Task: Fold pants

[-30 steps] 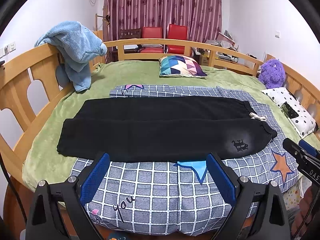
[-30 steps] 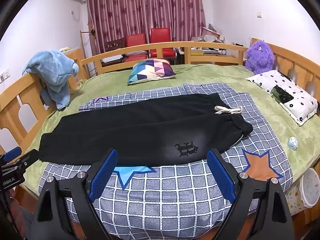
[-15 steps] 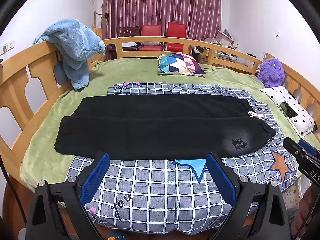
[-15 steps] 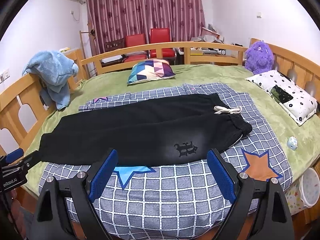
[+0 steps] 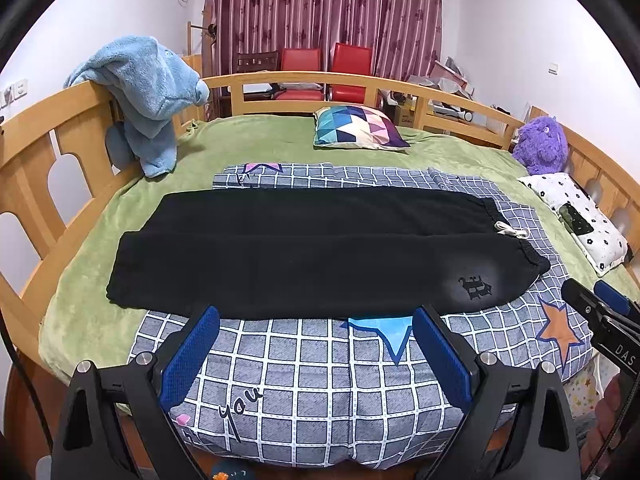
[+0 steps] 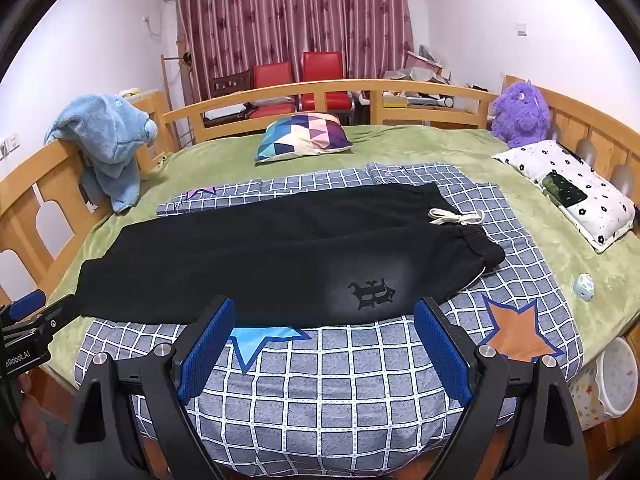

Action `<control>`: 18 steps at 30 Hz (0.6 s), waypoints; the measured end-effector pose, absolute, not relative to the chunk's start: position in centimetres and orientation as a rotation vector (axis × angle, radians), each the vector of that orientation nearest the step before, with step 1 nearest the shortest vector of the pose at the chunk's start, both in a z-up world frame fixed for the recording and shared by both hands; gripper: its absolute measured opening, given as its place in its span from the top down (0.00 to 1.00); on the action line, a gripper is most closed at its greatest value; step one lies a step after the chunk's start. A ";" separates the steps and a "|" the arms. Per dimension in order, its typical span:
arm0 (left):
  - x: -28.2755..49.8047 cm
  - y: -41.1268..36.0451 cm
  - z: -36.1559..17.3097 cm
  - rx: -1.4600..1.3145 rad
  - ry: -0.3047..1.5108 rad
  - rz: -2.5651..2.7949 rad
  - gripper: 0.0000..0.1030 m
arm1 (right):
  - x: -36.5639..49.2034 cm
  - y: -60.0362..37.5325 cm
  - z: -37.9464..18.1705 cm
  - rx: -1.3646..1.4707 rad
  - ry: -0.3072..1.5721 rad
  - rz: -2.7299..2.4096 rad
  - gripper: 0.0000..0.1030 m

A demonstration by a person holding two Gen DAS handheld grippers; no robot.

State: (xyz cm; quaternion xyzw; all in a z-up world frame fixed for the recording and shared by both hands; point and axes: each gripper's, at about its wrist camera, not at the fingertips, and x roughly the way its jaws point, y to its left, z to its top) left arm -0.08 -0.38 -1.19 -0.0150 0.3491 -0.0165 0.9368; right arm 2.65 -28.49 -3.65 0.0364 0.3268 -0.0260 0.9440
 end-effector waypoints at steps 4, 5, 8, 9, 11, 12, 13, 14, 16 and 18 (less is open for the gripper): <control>0.0 -0.5 -1.2 -0.030 0.714 -0.034 0.05 | 2.6 -28.6 -3.7 0.069 0.662 -0.054 0.13; 0.0 -0.5 -1.3 -0.031 0.714 -0.034 0.05 | 2.5 -28.6 -3.8 0.068 0.662 -0.056 0.13; 0.1 -0.4 -1.2 -0.030 0.715 -0.034 0.05 | 2.5 -28.6 -3.8 0.070 0.660 -0.055 0.13; 0.0 -0.6 -1.2 -0.029 0.715 -0.034 0.05 | 2.5 -28.6 -3.7 0.069 0.660 -0.055 0.13; 0.1 -0.4 -1.2 -0.030 0.715 -0.033 0.05 | 2.4 -28.6 -3.8 0.072 0.661 -0.051 0.13; 0.0 -0.5 -1.2 -0.031 0.716 -0.033 0.05 | 2.5 -28.6 -3.8 0.073 0.661 -0.052 0.13; 0.1 -0.4 -1.2 -0.031 0.716 -0.034 0.05 | 2.4 -28.6 -3.8 0.071 0.660 -0.053 0.13; 0.0 -0.5 -1.2 -0.032 0.716 -0.034 0.05 | 2.5 -28.6 -3.8 0.069 0.658 -0.055 0.13; 0.1 -0.4 -1.2 -0.030 0.716 -0.033 0.05 | 2.4 -28.6 -3.8 0.067 0.657 -0.055 0.13; 0.1 -0.4 -1.2 -0.030 0.716 -0.035 0.05 | 2.3 -28.5 -3.8 0.069 0.655 -0.052 0.13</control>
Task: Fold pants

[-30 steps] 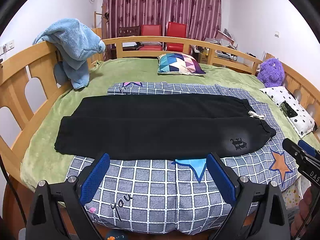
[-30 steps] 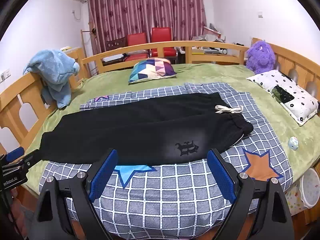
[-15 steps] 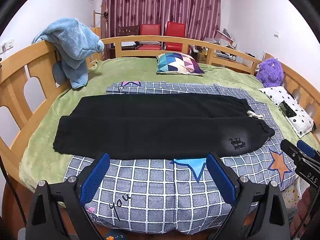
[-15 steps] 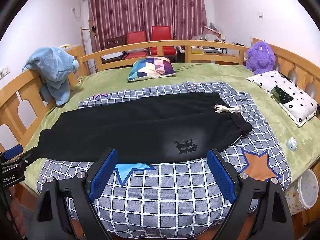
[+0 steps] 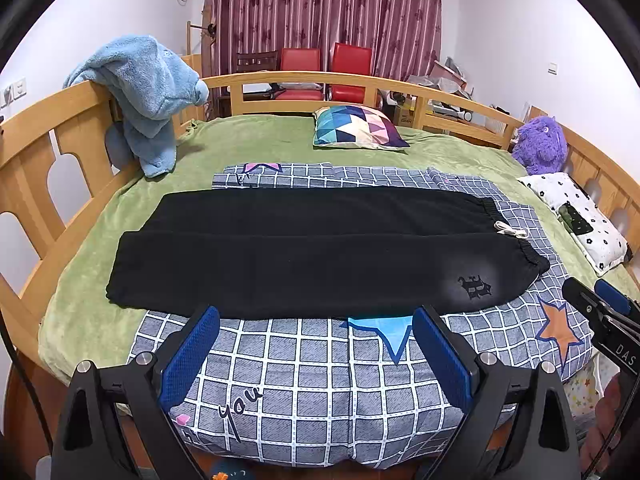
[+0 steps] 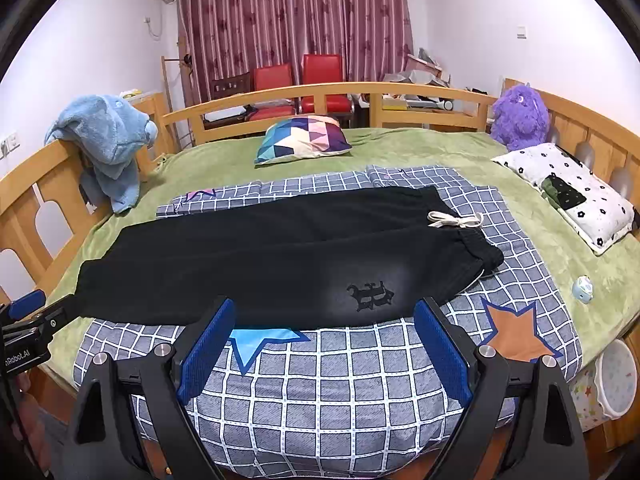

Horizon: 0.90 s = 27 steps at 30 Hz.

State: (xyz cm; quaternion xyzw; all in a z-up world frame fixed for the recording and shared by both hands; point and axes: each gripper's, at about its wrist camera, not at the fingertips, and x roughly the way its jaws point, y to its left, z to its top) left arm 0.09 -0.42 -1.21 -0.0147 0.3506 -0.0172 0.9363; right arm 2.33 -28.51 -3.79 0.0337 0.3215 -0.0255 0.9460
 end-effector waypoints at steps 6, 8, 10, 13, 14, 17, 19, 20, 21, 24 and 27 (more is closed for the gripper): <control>0.0 -0.6 -1.3 -0.040 0.714 -0.040 0.05 | 2.4 -28.6 -3.8 0.081 0.659 -0.051 0.13; 0.0 -0.7 -1.3 -0.043 0.711 -0.048 0.05 | 2.3 -28.6 -3.7 0.075 0.651 -0.057 0.12; 0.0 -0.3 -1.2 -0.052 0.715 -0.056 0.05 | 2.1 -28.4 -3.7 0.055 0.641 -0.072 0.08; 0.1 -0.2 -1.3 -0.066 0.715 -0.055 0.05 | 1.8 -28.4 -3.7 0.038 0.626 -0.116 0.08; 0.1 0.1 -1.1 -0.069 0.715 -0.051 0.05 | 1.7 -28.5 -3.6 0.042 0.613 -0.121 0.08; -0.1 0.2 -0.9 -0.070 0.716 -0.048 0.05 | 1.0 -29.1 -3.5 0.060 0.564 -0.095 0.06; -0.3 0.3 -0.9 -0.070 0.715 -0.051 0.05 | 0.9 -29.5 -3.5 0.074 0.554 -0.078 0.06; -0.4 0.2 -0.9 -0.068 0.717 -0.048 0.05 | 0.9 -29.7 -3.5 0.081 0.554 -0.074 0.06; -0.4 0.2 -0.8 -0.068 0.718 -0.047 0.05 | 0.9 -29.8 -3.5 0.087 0.551 -0.069 0.06; -0.3 0.5 -0.8 -0.079 0.715 -0.067 0.05 | 1.1 -30.6 -3.8 0.122 0.549 -0.028 0.06; 0.0 1.2 -1.2 -0.124 0.698 -0.088 0.05 | 1.4 -31.5 -4.4 0.173 0.554 0.035 0.06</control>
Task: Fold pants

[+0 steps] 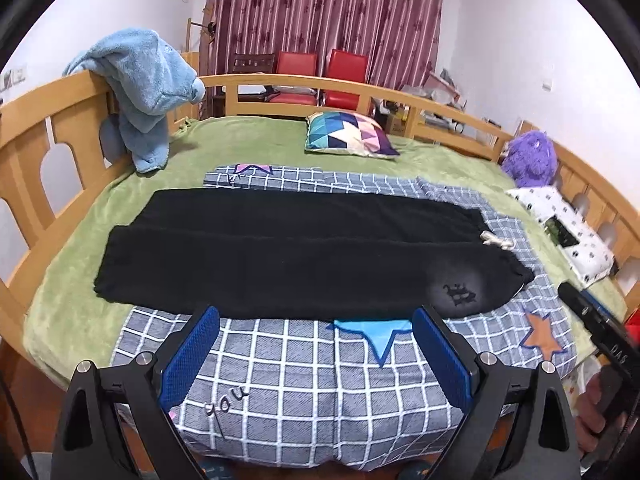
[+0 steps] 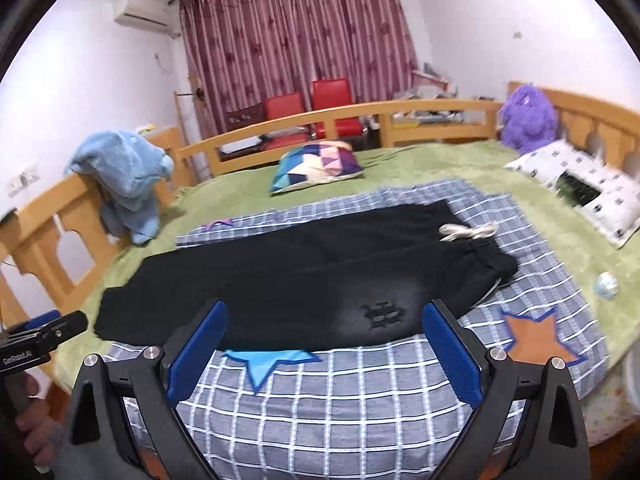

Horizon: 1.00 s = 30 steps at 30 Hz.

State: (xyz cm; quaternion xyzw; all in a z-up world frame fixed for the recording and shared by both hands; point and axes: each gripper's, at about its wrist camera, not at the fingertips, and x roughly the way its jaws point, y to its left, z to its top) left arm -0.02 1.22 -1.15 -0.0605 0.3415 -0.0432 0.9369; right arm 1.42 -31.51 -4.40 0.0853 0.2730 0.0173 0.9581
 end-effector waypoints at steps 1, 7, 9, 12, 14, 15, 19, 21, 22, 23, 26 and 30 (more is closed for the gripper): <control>0.1 1.4 -1.3 -0.136 0.697 -0.092 0.05 | 1.6 -31.7 -4.7 0.178 0.561 0.036 0.06; 1.2 4.6 -3.4 -0.225 0.660 -0.014 0.06 | 1.6 -32.7 -5.7 0.130 0.560 -0.015 0.08; 2.3 6.0 -4.8 -0.258 0.684 -0.013 0.06 | 1.5 -33.1 -6.0 0.106 0.523 -0.029 0.08; 3.9 7.4 -6.1 -0.257 0.710 -0.003 0.08 | 2.6 -34.1 -7.3 0.108 0.543 -0.026 0.09; 4.9 8.4 -7.0 -0.255 0.735 0.014 0.08 | 3.9 -34.9 -8.6 0.135 0.589 -0.009 0.09; 5.5 9.1 -7.7 -0.267 0.742 0.029 0.08 | 4.5 -35.3 -9.3 0.149 0.607 -0.002 0.10; 6.7 11.4 -10.2 -0.347 0.769 0.061 0.09 | 7.2 -37.2 -12.6 0.219 0.690 -0.014 0.28; 7.4 12.3 -11.5 -0.381 0.794 0.049 0.10 | 8.5 -38.1 -14.2 0.265 0.734 -0.004 0.32; 7.6 12.5 -11.9 -0.386 0.802 0.046 0.10 | 8.8 -38.3 -14.7 0.276 0.743 -0.003 0.32; 7.8 12.7 -12.4 -0.389 0.810 0.046 0.10 | 9.0 -38.6 -15.2 0.286 0.751 -0.005 0.32; 8.6 13.4 -13.9 -0.411 0.824 0.070 0.10 | 9.2 -39.0 -16.2 0.303 0.772 -0.025 0.32; 9.4 14.3 -15.7 -0.471 0.844 0.070 0.13 | 8.6 -39.2 -15.7 0.302 0.750 -0.004 0.32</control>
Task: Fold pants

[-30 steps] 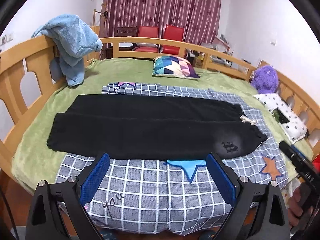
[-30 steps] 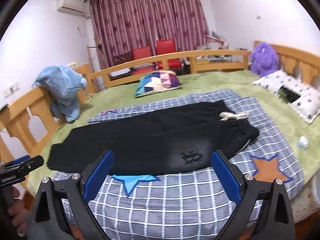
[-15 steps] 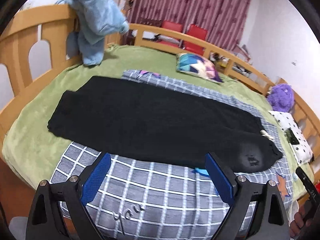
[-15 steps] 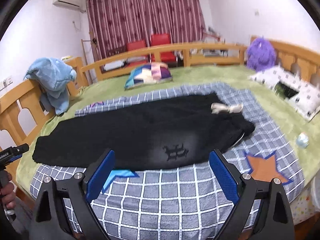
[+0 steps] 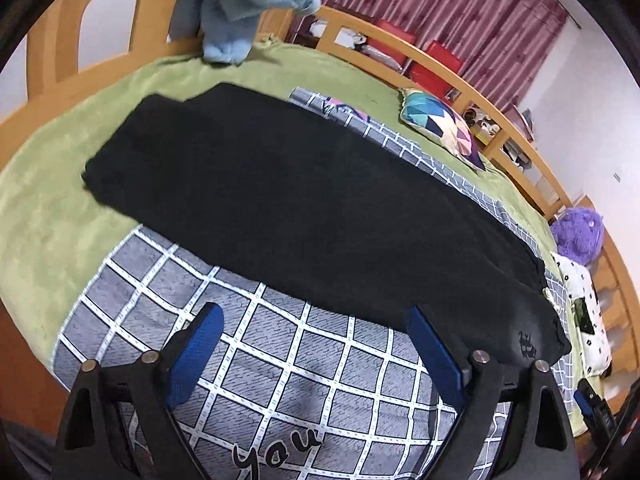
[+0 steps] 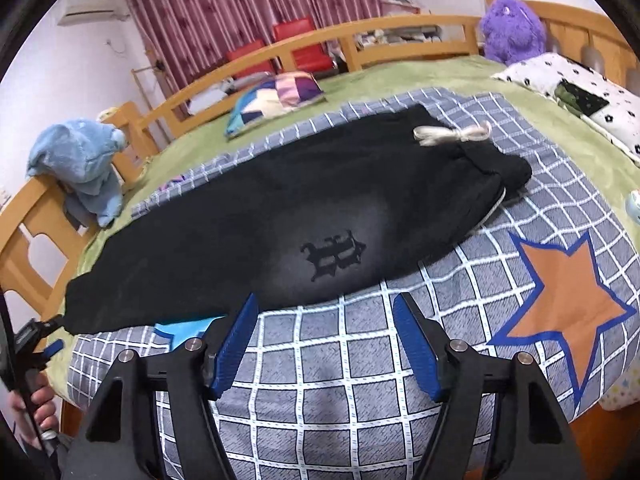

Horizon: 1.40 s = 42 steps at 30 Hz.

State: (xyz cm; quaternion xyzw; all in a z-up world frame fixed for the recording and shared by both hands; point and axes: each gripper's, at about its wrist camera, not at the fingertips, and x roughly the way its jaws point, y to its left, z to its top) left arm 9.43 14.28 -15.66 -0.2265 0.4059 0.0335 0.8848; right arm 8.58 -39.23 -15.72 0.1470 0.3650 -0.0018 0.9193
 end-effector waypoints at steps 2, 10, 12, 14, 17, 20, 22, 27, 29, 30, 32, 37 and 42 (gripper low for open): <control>9.6 14.4 -16.1 -0.477 0.859 0.068 0.15 | 8.3 -39.3 -15.5 0.302 0.737 -0.007 0.32; 9.9 16.3 -17.9 -0.580 0.851 0.051 0.32 | 9.6 -40.4 -17.4 0.353 0.721 -0.009 0.32; 10.1 16.8 -18.4 -0.590 0.855 0.049 0.32 | 10.5 -41.1 -18.6 0.393 0.736 -0.019 0.33; 10.4 17.4 -19.0 -0.609 0.855 0.046 0.32 | 11.3 -41.9 -19.7 0.441 0.746 -0.035 0.33; 11.6 18.5 -20.5 -0.660 0.872 0.039 0.32 | 12.3 -43.0 -21.1 0.510 0.750 -0.049 0.33; 12.9 19.9 -22.4 -0.730 0.875 0.043 0.32 | 13.5 -44.0 -22.4 0.574 0.762 -0.073 0.33; 13.5 20.8 -23.3 -0.763 0.859 0.051 0.32 | 14.2 -44.7 -23.3 0.618 0.771 -0.087 0.33; 15.8 21.6 -23.8 -0.793 0.819 0.057 0.32 | 16.0 -45.9 -24.8 0.686 0.772 -0.102 0.33; 16.6 21.7 -23.7 -0.804 0.816 0.076 0.37 | 17.2 -45.9 -25.1 0.688 0.774 -0.113 0.34; 16.9 21.9 -23.7 -0.811 0.818 0.099 0.41 | 17.8 -45.9 -25.1 0.691 0.779 -0.119 0.42; 17.5 22.2 -23.5 -0.815 0.825 0.137 0.71 | 19.0 -45.9 -25.2 0.687 0.804 -0.157 0.76; 18.7 22.9 -20.4 -0.780 0.815 0.087 0.90 | 20.8 -45.7 -22.3 0.682 0.785 -0.121 0.85; 21.8 22.2 -15.1 -0.664 0.748 0.044 0.90 | 24.1 -44.9 -17.2 0.600 0.738 -0.055 0.86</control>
